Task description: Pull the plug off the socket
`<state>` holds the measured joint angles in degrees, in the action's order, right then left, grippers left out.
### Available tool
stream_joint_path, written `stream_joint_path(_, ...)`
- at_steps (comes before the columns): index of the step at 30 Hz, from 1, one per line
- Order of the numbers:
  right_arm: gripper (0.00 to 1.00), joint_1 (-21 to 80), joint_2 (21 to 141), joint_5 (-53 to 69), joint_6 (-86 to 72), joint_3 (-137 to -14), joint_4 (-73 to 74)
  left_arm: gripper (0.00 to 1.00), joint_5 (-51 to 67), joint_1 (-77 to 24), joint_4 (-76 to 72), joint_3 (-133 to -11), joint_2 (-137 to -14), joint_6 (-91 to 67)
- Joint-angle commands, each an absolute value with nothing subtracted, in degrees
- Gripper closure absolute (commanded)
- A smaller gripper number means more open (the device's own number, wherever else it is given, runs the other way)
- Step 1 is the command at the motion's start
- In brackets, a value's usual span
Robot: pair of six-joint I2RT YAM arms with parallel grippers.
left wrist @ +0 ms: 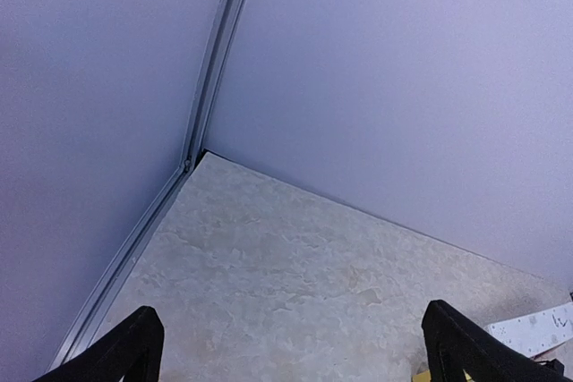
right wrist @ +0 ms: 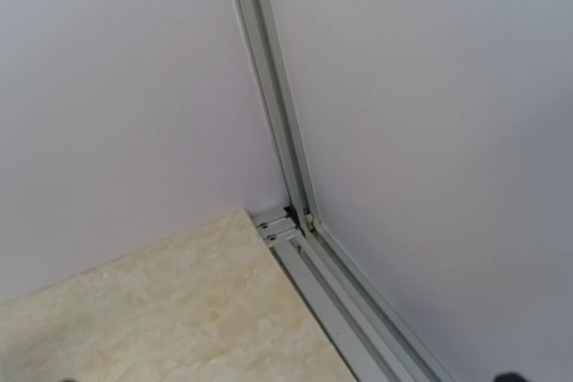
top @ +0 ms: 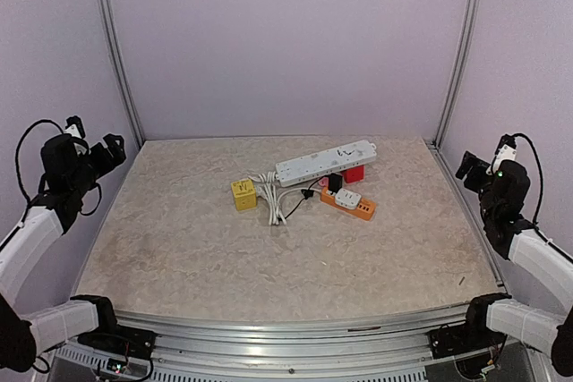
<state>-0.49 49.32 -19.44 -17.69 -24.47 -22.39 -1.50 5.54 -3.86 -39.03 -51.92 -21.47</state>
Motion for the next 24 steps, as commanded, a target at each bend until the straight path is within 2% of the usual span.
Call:
stream_joint_path(1,0.0,-0.18,48.34,-17.28,-17.12,-25.01,-20.3,0.01,1.13,6.15,2.01,-41.64,-52.36,-21.87)
stream_joint_path(6,0.0,-0.23,49.5,-8.54,-13.61,-27.05,-19.49,0.01,10.23,5.48,3.49,-44.55,-53.76,-19.01)
stream_joint_path(11,0.0,2.54,54.24,-0.35,-9.61,-33.39,-13.44,0.01,9.52,-0.45,16.7,-60.79,-62.16,-14.96)
stream_joint_path(14,0.0,6.86,58.09,2.24,-6.4,-36.87,-10.05,0.01,14.13,-2.95,20.05,-67.47,-67.25,-12.6)
stream_joint_path(20,0.0,12.05,69.57,15.93,-5.58,-41.4,-10.0,0.01,17.26,-3.18,15.1,-65.33,-69.74,-10.98)
stream_joint_path(24,0.01,18.24,77.99,13.54,-1.03,-47.32,-4.63,0.01,18.23,-3.03,14.88,-62.92,-68.95,-9.17)
